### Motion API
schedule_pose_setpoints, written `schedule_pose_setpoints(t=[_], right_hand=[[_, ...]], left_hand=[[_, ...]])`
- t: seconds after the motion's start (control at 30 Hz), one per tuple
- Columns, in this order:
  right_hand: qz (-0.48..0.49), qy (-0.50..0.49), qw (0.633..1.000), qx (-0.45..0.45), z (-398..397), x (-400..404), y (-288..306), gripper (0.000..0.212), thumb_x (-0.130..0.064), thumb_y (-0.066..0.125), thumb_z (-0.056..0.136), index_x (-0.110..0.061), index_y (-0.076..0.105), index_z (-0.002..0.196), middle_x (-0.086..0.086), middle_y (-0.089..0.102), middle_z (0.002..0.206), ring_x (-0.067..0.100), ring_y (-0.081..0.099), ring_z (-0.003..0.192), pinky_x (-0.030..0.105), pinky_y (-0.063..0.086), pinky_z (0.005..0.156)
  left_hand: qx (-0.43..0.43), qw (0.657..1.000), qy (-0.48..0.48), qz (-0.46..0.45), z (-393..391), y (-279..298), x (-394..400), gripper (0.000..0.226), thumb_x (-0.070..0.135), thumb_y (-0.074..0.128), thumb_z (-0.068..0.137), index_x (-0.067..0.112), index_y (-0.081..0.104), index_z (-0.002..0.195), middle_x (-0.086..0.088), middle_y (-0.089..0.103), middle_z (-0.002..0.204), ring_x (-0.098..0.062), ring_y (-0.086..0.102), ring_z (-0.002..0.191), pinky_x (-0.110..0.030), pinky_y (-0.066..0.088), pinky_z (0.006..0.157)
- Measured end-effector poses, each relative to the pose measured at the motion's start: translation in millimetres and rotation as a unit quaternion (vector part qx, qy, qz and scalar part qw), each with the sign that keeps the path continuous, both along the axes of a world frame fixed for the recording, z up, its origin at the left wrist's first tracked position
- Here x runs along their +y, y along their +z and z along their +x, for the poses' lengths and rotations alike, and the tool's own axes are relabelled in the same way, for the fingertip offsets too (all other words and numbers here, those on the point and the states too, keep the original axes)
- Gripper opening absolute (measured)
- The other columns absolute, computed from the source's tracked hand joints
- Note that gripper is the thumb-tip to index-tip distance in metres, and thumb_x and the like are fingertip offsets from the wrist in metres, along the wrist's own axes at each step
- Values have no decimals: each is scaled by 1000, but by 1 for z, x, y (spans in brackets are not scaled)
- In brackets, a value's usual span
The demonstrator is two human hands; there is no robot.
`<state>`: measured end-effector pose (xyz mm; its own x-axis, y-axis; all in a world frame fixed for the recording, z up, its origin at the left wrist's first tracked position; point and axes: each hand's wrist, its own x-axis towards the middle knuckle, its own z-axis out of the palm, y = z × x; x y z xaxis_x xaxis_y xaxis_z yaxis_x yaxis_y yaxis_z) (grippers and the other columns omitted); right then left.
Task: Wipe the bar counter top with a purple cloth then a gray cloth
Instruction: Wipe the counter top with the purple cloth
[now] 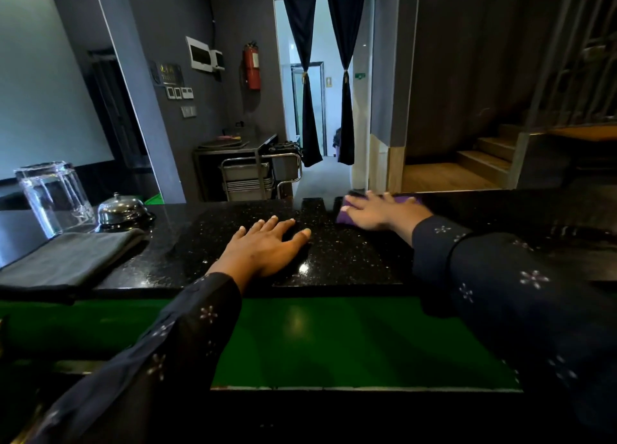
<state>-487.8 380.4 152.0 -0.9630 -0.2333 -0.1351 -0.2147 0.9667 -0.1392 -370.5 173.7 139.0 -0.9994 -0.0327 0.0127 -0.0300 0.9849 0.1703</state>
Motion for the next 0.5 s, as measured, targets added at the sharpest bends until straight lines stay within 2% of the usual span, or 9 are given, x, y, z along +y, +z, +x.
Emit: schedule_pose_setpoints(t=[0.1,0.2,0.33,0.43,0.5], right_hand=[[5,96,995,23,53,-14,-4,55,-67,14,94,-54,1,146,-4,-8,162,31,-8,148,70,-7,109],[6,147,988,37,97,18,-7,53,-64,16,95,-56,2,145,-12,-6,161,21,-3,149,63,-5,113],[6,63,998,22,82,57,-1,53,-64,16,95,-55,3,146,-11,-5,162,22,-1,149,64,-2,111],[7,-8,1000,6,53,35,1,55,-66,15,94,-54,3,146,-6,-6,162,31,-4,148,70,-5,108],[7,-18,1000,6,52,11,1,58,-67,15,93,-52,1,148,-2,-7,163,35,-6,147,72,-7,107]], left_hand=[[-1,1000,-3,8,2,1,-1,67,67,13,90,37,13,150,0,6,160,-20,4,147,-46,-1,117],[-4,1000,-5,4,2,0,-1,66,67,15,91,36,12,150,1,4,160,-19,2,147,-45,-3,116],[2,1000,1,-1,-1,-3,1,69,69,17,89,36,12,150,1,4,160,-20,2,147,-46,-2,116],[-1,1000,5,-4,-1,0,1,70,70,18,89,35,12,150,0,4,160,-21,3,147,-46,-1,116],[0,1000,7,-1,2,1,2,71,70,19,89,35,13,150,0,5,160,-21,4,147,-47,-1,116]])
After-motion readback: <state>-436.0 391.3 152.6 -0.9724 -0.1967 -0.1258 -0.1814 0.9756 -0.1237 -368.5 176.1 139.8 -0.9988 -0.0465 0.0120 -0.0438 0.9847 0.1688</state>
